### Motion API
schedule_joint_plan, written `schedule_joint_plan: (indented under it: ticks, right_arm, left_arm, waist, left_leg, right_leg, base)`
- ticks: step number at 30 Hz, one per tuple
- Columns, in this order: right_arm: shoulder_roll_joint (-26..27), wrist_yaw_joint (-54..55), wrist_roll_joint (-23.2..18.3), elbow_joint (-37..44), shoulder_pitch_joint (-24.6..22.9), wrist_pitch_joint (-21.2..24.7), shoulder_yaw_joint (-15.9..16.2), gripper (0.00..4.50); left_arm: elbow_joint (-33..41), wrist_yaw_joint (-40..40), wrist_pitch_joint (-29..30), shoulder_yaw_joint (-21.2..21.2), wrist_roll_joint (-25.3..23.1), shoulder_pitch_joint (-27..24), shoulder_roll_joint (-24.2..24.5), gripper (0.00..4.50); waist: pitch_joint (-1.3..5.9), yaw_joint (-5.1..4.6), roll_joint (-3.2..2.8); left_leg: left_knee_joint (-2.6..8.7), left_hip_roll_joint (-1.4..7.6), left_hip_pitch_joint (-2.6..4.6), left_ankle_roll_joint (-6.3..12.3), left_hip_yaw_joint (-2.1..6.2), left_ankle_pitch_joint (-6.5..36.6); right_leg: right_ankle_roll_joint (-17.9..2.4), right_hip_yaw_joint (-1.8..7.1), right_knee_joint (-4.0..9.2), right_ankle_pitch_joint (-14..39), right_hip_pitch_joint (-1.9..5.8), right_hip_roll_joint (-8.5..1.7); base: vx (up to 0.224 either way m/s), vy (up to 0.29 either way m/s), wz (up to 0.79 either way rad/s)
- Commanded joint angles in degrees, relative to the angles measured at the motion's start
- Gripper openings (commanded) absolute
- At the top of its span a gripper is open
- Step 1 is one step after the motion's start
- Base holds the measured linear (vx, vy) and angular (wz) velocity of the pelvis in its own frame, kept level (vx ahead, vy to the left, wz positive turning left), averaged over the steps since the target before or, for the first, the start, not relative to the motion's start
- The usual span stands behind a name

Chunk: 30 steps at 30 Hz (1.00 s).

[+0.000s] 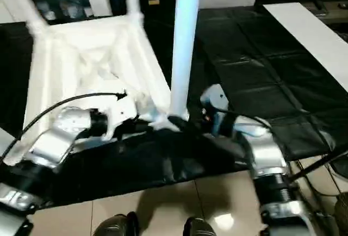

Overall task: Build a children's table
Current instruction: Rotate leg to tighten

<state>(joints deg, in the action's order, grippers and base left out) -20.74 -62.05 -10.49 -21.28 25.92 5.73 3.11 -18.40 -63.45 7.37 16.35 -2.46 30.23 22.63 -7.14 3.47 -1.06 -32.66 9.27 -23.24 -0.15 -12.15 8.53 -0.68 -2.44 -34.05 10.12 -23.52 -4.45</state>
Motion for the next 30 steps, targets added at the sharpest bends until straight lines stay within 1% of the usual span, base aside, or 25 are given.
schedule_joint_plan:
  ticks: [1,2,3,4,5,8,10,11,12,14,15,17,19,22,23,24,26,27,30]
  right_arm:
    - [-1.6,-4.3,-0.7,-1.1,1.4,-0.8,0.8,4.46]
    - [-2.1,-5.7,-1.1,-1.6,1.8,-0.4,1.1,4.46]
    - [-2.9,-8.2,-1.4,-2.4,2.6,-0.2,1.7,4.46]
    - [-3.7,-10.4,-1.3,-3.4,3.4,-0.4,2.5,4.46]
    - [-3.8,-10.7,-1.2,-3.6,3.6,-0.4,2.6,4.46]
    - [-4.3,-12.5,0.8,-5.4,4.7,-2.3,4.6,4.46]
    - [-4.3,-13.2,1.3,-6.3,5.2,-3.1,5.5,4.46]
    - [-4.3,-13.6,1.2,-6.5,5.3,-3.0,5.7,4.46]
    - [-4.1,-14.2,1.0,-6.8,5.5,-3.1,5.8,4.46]
    - [-3.7,-15.4,0.2,-7.0,5.9,-3.0,5.9,4.46]
    - [-3.7,-15.4,0.2,-7.0,5.9,-3.0,5.9,4.29]
    - [-3.6,-17.9,-0.9,-6.6,5.9,-2.6,6.5,4.29]
    - [-3.7,-18.4,-1.0,-6.4,5.8,-2.6,6.8,4.0]
    - [-3.8,-19.3,-1.5,-7.2,6.2,-2.9,7.1,3.81]
    - [-3.8,-19.5,-1.6,-7.3,6.2,-3.0,7.1,3.57]
    - [-3.9,-19.7,-1.7,-7.4,6.3,-3.0,7.1,3.57]
    - [-4.0,-20.1,-1.9,-7.5,6.4,-2.9,7.1,3.36]
    - [-4.0,-20.3,-1.9,-7.6,6.5,-2.9,7.0,3.36]
    - [-4.3,-21.3,-2.0,-8.0,6.7,-3.0,6.7,3.04]
  left_arm:
    - [1.2,-4.1,-3.5,0.9,2.5,0.7,0.5,0.0]
    - [1.0,-5.0,-4.0,1.0,2.7,0.8,1.0,0.0]
    - [0.6,-6.8,-4.7,1.4,2.9,1.1,1.8,0.0]
    - [0.2,-8.4,-5.5,1.8,3.1,1.4,2.6,0.0]
    - [0.1,-8.8,-5.6,1.9,3.1,1.5,2.8,0.0]
    - [-0.2,-11.5,-6.7,2.8,3.4,1.9,3.5,0.0]
    - [-0.3,-12.2,-7.1,3.1,3.3,2.0,3.6,0.0]
    - [-0.4,-12.3,-7.3,3.1,3.2,2.1,3.6,0.0]
    - [-0.6,-12.4,-7.5,3.2,3.1,2.3,3.6,0.0]
    - [-1.2,-12.4,-7.9,3.3,3.1,2.7,3.4,0.0]
    - [-1.2,-12.4,-7.9,3.3,3.1,2.7,3.4,0.0]
    - [-2.0,-12.6,-8.5,3.3,3.2,3.1,3.2,0.0]
    - [-2.1,-12.7,-8.7,3.3,3.3,3.2,3.2,0.0]
    - [-2.4,-12.9,-8.9,3.5,3.4,3.2,3.4,0.0]
    - [-2.4,-13.0,-9.0,3.5,3.4,3.2,3.4,0.0]
    - [-2.5,-13.0,-9.1,3.5,3.4,3.2,3.5,0.0]
    - [-2.7,-13.1,-9.3,3.6,3.4,3.2,3.6,0.0]
    - [-2.8,-13.2,-9.4,3.5,3.4,3.3,3.6,0.0]
    - [-3.3,-13.3,-9.7,3.4,3.4,3.5,3.7,0.0]
  waist:
    - [4.42,0.04,0.65]
    - [4.45,0.08,0.62]
    - [4.43,0.15,0.92]
    - [4.53,0.27,0.81]
    - [4.49,0.32,0.8]
    - [4.52,0.6,0.84]
    - [4.6,0.87,0.91]
    - [4.5,0.95,0.97]
    - [4.56,1.13,0.93]
    - [4.54,1.21,1.02]
    - [4.54,1.27,1.04]
    - [4.46,1.28,1.02]
    - [4.4,1.3,1.07]
    - [4.42,1.29,1.06]
    - [4.42,1.29,1.05]
    - [4.44,1.29,1.05]
    - [4.43,1.3,1.1]
    - [4.5,1.33,1.09]
    - [4.42,1.37,0.96]
  left_leg:
    - [3.46,4.31,2.25,4.17,1.9,12.9]
    - [3.5,4.36,2.19,4.31,1.87,12.5]
    - [3.41,4.33,2.14,4.62,1.81,11.9]
    - [3.33,4.3,2.16,4.85,1.83,11.6]
    - [3.26,4.29,1.99,5.22,1.82,10.9]
    - [3.19,4.4,2.14,5.53,1.71,10.3]
    - [3.06,4.4,2.19,5.65,1.64,9.7]
    - [3.09,4.4,2.15,5.76,1.66,9.6]
    - [3.05,4.42,2.13,5.89,1.66,9.3]
    - [3.02,4.41,2.03,6.1,1.67,8.9]
    - [2.99,4.38,2.04,6.18,1.66,9.0]
    - [3.02,4.46,1.99,6.25,1.72,9.3]
    - [3.09,4.5,1.98,5.98,1.79,9.8]
    - [3.09,4.49,2.04,5.69,1.77,10.2]
    - [3.1,4.51,2.05,5.66,1.76,10.1]
    - [3.08,4.48,2.04,5.67,1.76,10.0]
    - [3.03,4.42,1.96,5.92,1.75,9.5]
    - [3.02,4.45,2.07,5.93,1.74,9.5]
    - [3.04,4.49,2.08,5.78,1.75,9.9]
  right_leg:
    - [-15.0,2.51,3.63,11.9,2.15,-4.21]
    - [-15.0,2.54,3.6,11.5,2.2,-4.24]
    - [-15.0,2.5,3.53,10.9,2.18,-4.22]
    - [-15.2,2.47,3.43,10.6,2.24,-4.28]
    - [-15.4,2.41,3.32,10.0,2.23,-4.24]
    - [-15.6,2.45,3.21,9.8,2.03,-4.32]
    - [-15.8,2.51,3.14,9.2,2.04,-4.37]
    - [-15.8,2.5,3.16,9.3,2.03,-4.34]
    - [-15.7,2.48,3.05,9.0,2.02,-4.3]
    - [-15.7,2.46,2.97,8.6,2.01,-4.25]
    - [-15.6,2.44,2.98,9.0,2.02,-4.3]
    - [-15.7,2.43,2.98,9.1,2.0,-4.31]
    - [-15.5,2.42,3.08,10.1,2.0,-4.39]
    - [-15.5,2.42,3.13,10.5,1.97,-4.36]
    - [-15.5,2.44,3.1,10.4,1.96,-4.36]
    - [-15.5,2.43,3.09,10.2,1.98,-4.36]
    - [-15.6,2.4,3.04,9.7,2.0,-4.34]
    - [-15.6,2.39,3.0,9.7,1.97,-4.32]
    - [-15.8,2.41,3.08,10.1,1.94,-4.39]
  base:
    - [0.0,0.0,0.0]
    - [0.0,0.0,0.0]
    - [0.0,0.0,0.0]
    - [0.0,0.0,0.0]
    - [0.0,0.0,0.0]
    - [0.0,0.0,0.0]
    - [0.0,0.0,0.0]
    - [0.0,0.0,0.0]
    - [0.0,0.0,0.0]
    - [0.0,0.0,0.0]
    - [0.0,0.0,0.0]
    - [0.0,0.0,0.0]
    - [0.0,0.0,0.0]
    - [0.0,0.0,0.0]
    - [0.0,0.0,0.0]
    - [0.0,0.0,0.0]
    - [0.0,0.0,0.0]
    - [0.0,0.0,0.0]
    - [0.0,0.0,0.0]
